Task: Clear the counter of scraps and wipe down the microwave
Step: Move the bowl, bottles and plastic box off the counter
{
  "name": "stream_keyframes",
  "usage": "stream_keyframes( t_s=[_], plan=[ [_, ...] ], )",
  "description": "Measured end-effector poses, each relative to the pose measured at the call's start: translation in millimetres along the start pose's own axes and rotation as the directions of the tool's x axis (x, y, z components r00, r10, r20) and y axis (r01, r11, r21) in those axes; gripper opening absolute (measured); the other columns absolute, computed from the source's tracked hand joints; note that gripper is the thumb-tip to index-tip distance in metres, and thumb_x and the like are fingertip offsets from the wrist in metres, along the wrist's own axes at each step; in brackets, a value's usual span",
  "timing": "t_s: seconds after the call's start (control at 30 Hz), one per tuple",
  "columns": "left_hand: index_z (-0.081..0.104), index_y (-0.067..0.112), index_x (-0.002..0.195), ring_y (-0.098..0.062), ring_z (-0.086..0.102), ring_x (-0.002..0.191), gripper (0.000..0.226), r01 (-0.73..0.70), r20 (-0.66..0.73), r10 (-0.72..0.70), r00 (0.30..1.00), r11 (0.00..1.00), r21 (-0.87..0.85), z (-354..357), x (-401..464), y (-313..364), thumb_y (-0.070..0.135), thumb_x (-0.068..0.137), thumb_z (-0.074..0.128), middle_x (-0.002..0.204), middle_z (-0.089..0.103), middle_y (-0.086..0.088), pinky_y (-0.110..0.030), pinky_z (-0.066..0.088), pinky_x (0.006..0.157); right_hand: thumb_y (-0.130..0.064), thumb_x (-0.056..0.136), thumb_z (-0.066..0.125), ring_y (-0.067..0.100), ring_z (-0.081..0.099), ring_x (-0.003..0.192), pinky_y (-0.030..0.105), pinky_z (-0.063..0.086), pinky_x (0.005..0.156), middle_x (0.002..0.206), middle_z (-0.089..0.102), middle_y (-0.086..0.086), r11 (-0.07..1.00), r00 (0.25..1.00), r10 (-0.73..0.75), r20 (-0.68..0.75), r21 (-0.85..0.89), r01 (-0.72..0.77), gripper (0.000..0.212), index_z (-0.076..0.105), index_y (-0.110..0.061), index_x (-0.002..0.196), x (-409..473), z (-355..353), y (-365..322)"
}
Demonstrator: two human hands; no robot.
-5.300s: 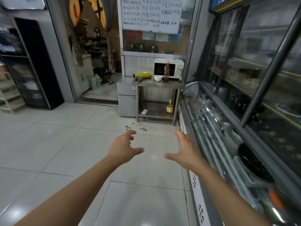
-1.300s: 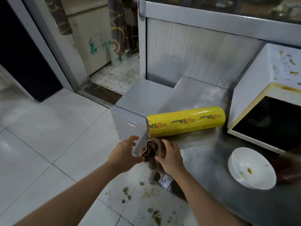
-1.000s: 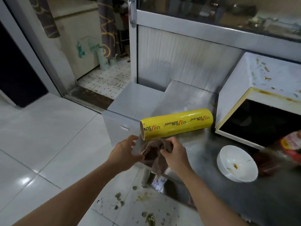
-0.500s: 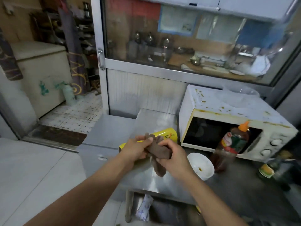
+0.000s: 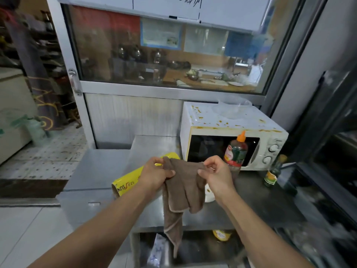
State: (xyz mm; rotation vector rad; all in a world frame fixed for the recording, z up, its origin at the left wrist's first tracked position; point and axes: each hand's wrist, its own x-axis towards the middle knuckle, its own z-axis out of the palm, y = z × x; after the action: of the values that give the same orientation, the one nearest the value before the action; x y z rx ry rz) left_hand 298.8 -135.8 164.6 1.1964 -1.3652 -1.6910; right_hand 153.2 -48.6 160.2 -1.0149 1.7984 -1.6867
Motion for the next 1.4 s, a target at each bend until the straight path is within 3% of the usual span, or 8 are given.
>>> stream_keyframes(
  t_s=[0.17,0.33,0.6,0.77,0.9,1.0,1.13,1.4],
  plan=[
    [0.046,0.010,0.093,-0.003,0.053,0.035,0.036,-0.017,-0.049,0.020,0.999,0.997,0.071,3.2,1.3,-4.6,-0.017,0.075,0.063,0.069,0.058,-0.009,-0.014,0.038,0.036,0.006,0.087,0.054,0.012,0.061,0.081,0.026,0.050,0.073,0.086,0.065,-0.002,0.988,1.000,0.005,0.016,-0.157,-0.003,0.036,0.065,-0.028,0.084,10.7,-19.9,16.0],
    [0.051,0.015,0.091,-0.022,0.059,0.062,0.030,-0.056,-0.075,0.077,0.994,0.968,0.245,11.0,10.1,-7.7,-0.007,0.075,0.064,0.074,0.065,-0.007,-0.030,0.048,0.062,0.006,0.087,0.050,0.015,0.060,0.085,0.026,0.045,0.071,0.083,0.065,-0.005,0.963,1.000,-0.002,-0.014,-0.271,-0.001,0.039,0.061,-0.027,0.071,27.5,-32.6,38.0],
    [0.051,0.025,0.079,-0.022,0.056,0.060,0.025,-0.123,-0.059,0.181,0.982,0.839,0.529,51.7,28.7,-11.8,0.002,0.076,0.061,0.075,0.072,-0.008,-0.029,0.045,0.060,0.005,0.090,0.047,0.017,0.057,0.090,0.023,0.041,0.072,0.088,0.065,-0.001,0.962,0.996,-0.009,-0.090,-0.271,-0.016,0.036,0.064,-0.023,0.074,49.0,-85.8,59.2],
    [0.052,0.017,0.074,-0.007,0.051,0.041,0.025,-0.144,0.077,0.125,0.989,0.924,0.354,119.0,28.3,-13.6,-0.006,0.083,0.058,0.061,0.060,-0.004,-0.020,0.042,0.045,0.009,0.082,0.054,0.022,0.060,0.102,0.031,0.047,0.091,0.104,0.067,0.007,0.976,0.978,0.203,0.041,-0.086,-0.199,0.031,0.071,-0.015,0.091,48.7,-123.1,53.8],
    [0.054,0.015,0.075,-0.016,0.051,0.054,0.025,-0.211,0.236,0.145,0.961,0.935,0.285,175.9,25.6,-14.8,-0.009,0.084,0.057,0.063,0.057,-0.007,-0.023,0.042,0.048,-0.004,0.068,0.079,0.013,0.063,0.098,0.029,0.052,0.089,0.106,0.066,0.001,0.955,0.950,0.247,0.194,-0.218,-0.204,0.050,0.062,-0.017,0.113,40.3,-150.6,52.9],
    [0.056,0.016,0.074,-0.012,0.050,0.051,0.028,-0.256,0.342,0.158,0.926,0.930,0.263,217.7,23.6,-15.4,-0.011,0.084,0.055,0.053,0.054,0.002,-0.022,0.042,0.050,-0.007,0.071,0.078,0.007,0.062,0.086,0.014,0.046,0.072,0.096,0.067,-0.003,0.933,0.976,0.196,0.095,-0.323,-0.156,0.032,0.065,-0.021,0.097,39.9,-173.8,60.7],
    [0.061,0.009,0.083,0.001,0.050,0.044,0.022,-0.268,0.427,0.153,0.891,0.937,0.224,263.9,19.7,-12.6,-0.010,0.087,0.053,0.054,0.053,0.004,-0.015,0.044,0.044,-0.007,0.078,0.070,0.016,0.057,0.078,0.023,0.039,0.066,0.082,0.061,0.000,0.887,0.996,0.057,-0.066,-0.455,-0.081,0.019,0.061,-0.024,0.076,46.5,-212.0,71.4],
    [0.060,0.003,0.108,-0.011,0.051,0.072,0.026,-0.216,0.373,0.096,0.923,0.931,0.294,302.3,37.3,-28.3,-0.004,0.084,0.062,0.077,0.056,-0.004,-0.005,0.041,0.052,-0.008,0.084,0.065,0.027,0.061,0.089,0.030,0.045,0.075,0.091,0.066,0.009,0.850,0.923,0.093,-0.373,-0.453,-0.269,0.008,0.059,-0.013,0.087,64.7,-282.8,107.6]
  ],
)
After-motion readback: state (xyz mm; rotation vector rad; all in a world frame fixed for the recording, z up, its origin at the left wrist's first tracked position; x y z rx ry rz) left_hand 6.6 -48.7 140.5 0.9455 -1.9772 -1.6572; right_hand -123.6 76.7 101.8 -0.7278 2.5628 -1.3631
